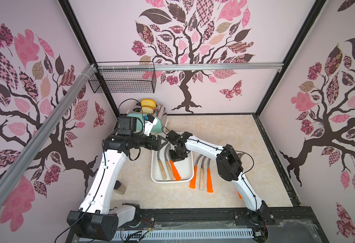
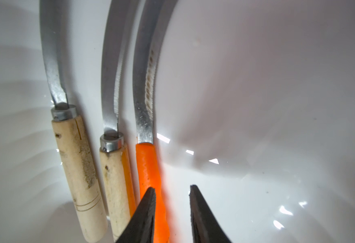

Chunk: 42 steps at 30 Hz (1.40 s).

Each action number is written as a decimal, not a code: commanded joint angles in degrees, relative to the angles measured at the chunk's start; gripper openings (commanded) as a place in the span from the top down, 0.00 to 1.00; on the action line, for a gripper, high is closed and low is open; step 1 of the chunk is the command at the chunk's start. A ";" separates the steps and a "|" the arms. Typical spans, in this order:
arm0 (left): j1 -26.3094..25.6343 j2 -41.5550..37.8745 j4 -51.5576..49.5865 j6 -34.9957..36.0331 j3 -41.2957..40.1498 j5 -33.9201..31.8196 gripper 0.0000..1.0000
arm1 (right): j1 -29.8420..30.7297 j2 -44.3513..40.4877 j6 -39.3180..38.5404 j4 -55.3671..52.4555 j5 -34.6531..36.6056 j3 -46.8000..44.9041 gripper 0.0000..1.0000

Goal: Put small sickles into storage boxes
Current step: Place the sickle in the storage box, then move the storage box.

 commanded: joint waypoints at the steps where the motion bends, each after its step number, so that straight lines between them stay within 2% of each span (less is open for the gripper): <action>1: 0.26 -1.14 0.02 0.83 1.07 1.60 0.09 | -1.64 -5.29 -0.54 0.06 1.59 -0.67 0.68; 9: 0.21 -0.78 -0.31 1.59 0.65 3.77 0.09 | -3.85 -11.43 -1.38 -1.19 5.15 -1.19 0.68; 15: 0.04 -0.62 0.15 1.78 0.47 4.13 0.09 | -5.15 -17.47 -1.94 -1.15 11.99 -6.02 0.68; 21: -2.09 -0.20 0.59 1.84 0.29 2.94 0.08 | -8.18 -25.66 -0.92 2.05 12.84 -16.88 0.68; 27: -8.60 0.05 1.15 3.40 -0.40 -0.68 0.08 | -12.92 -35.03 0.51 5.66 11.73 -27.83 0.67; 33: -8.71 1.14 1.72 3.20 -0.39 0.97 0.08 | -17.14 -42.20 0.69 6.65 11.39 -36.43 0.66; 42: -8.80 1.82 2.38 3.63 -0.85 1.08 0.08 | -20.80 -47.86 1.73 8.89 9.28 -48.09 0.65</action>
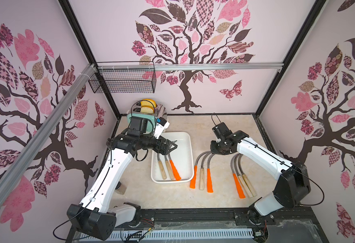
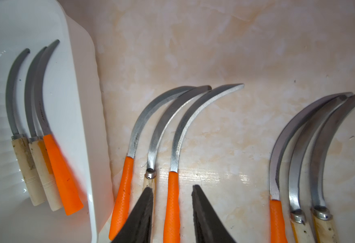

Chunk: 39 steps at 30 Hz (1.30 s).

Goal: Put small sickles into storage boxes
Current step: Move the storage box.

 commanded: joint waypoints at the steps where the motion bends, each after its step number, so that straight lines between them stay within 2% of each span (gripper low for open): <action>1: -0.05 0.42 1.13 1.04 -0.79 0.21 0.08 | -1.11 -1.92 0.79 0.33 -0.76 -2.65 0.66; 5: -0.06 0.68 1.19 1.24 -0.71 0.04 0.08 | -1.42 -2.75 0.86 0.42 -0.60 -5.08 0.64; 8: -0.05 0.79 1.30 1.12 -0.70 -0.07 0.08 | -2.04 -3.53 1.69 1.42 -1.01 -6.36 0.58; 13: -0.05 0.63 1.22 1.17 -0.61 -0.36 0.08 | -2.72 -2.63 1.17 1.18 -1.37 -6.31 0.31; 16: -0.06 0.65 1.05 1.24 -0.61 -0.55 0.08 | -2.83 -2.26 0.49 0.99 -1.36 -6.61 0.28; 18: -0.06 0.67 1.03 1.34 -0.61 -0.66 0.08 | -2.82 -2.86 0.92 1.75 -0.59 -7.46 0.22; 20: -0.07 0.70 1.05 1.26 -0.61 -0.60 0.08 | -3.02 -3.55 1.36 2.23 -0.14 -8.26 0.01; 26: -0.05 0.87 1.48 0.92 -0.61 -0.73 0.08 | -3.27 -8.28 2.46 4.04 5.09 -9.98 0.01; 31: -0.06 0.74 1.85 0.57 -0.53 -0.83 0.08 | -4.55 -6.97 2.85 -1.94 9.31 -7.72 0.01; 34: -0.06 0.72 2.03 0.38 -0.53 -0.87 0.08 | -4.73 -8.84 5.88 -2.71 14.07 -9.77 0.01; 36: -0.10 0.61 2.09 0.38 -0.54 -0.95 0.08 | -5.18 -11.18 4.32 0.99 10.36 -12.09 0.01; 39: -0.05 0.72 1.91 0.47 -0.57 -1.09 0.08 | -5.22 -12.44 3.80 2.35 8.64 -13.11 0.01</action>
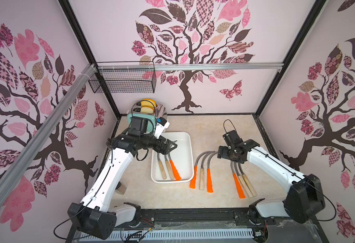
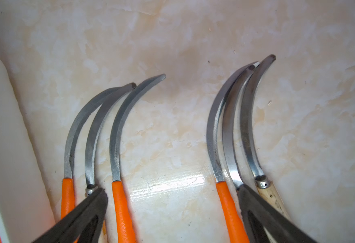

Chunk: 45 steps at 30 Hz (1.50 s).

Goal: Put small sickles into storage boxes
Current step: Move the storage box.

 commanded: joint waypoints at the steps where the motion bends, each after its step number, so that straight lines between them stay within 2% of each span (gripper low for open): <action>1: -0.07 0.41 0.91 0.25 -0.13 -0.11 0.08 | -0.33 -1.37 -0.14 0.54 -0.99 -0.02 0.01; 9: -0.05 0.55 1.29 0.07 -0.27 0.05 0.08 | -0.33 -0.09 -1.37 1.65 -6.82 -1.30 0.01; 14: -0.08 0.36 1.14 0.16 -0.31 -0.13 0.08 | -0.33 1.04 -2.30 3.08 -12.30 -2.20 0.10; 16: -0.05 0.29 1.24 0.16 -0.39 -0.11 0.08 | -0.32 1.79 -2.84 3.51 -14.96 -2.46 0.26; 17: -0.12 0.29 1.17 0.16 -0.46 -0.09 0.08 | -0.32 2.21 -2.98 3.43 -16.15 -2.36 0.28; 27: -0.06 0.18 1.44 0.07 -0.63 -0.11 0.08 | -0.24 3.39 -3.21 3.57 -18.17 -4.42 0.28; 35: -0.09 0.07 1.65 -0.11 -0.73 0.01 0.08 | -0.36 4.57 -2.63 3.45 -15.98 -5.87 0.26; 42: -0.06 -0.38 1.13 0.34 -0.86 -0.38 0.08 | -1.35 5.31 -2.14 1.41 -9.77 -4.79 0.22; 45: -0.05 -0.47 1.22 0.32 -1.22 -0.34 0.08 | -3.30 4.79 -1.93 1.73 -10.50 -5.92 0.23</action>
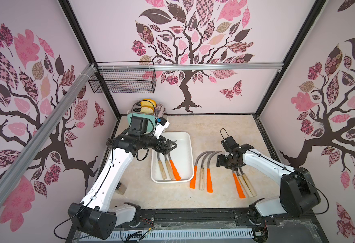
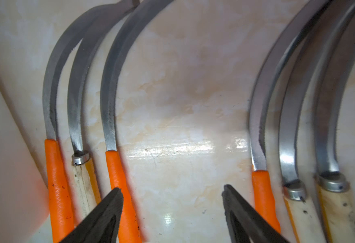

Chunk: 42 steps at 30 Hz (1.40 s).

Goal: Put small sickles into storage boxes
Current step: Move the storage box.

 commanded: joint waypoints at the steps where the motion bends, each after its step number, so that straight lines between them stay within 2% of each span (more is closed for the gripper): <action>1: -0.11 -0.49 0.46 0.47 -0.69 -0.04 0.08 | -1.97 -0.60 0.59 -1.50 1.77 -0.24 0.23; 12: -0.07 -0.86 0.98 0.38 -1.18 0.13 0.08 | -2.65 0.43 1.09 -4.29 4.94 -0.71 0.23; 27: -0.05 -1.19 -0.22 1.52 -1.39 -0.02 0.08 | -2.93 -0.26 3.96 -4.35 6.86 -6.62 0.19; 42: -0.06 -0.86 0.25 0.73 -0.70 0.57 0.08 | -3.00 0.76 3.93 -3.27 5.45 -8.55 0.16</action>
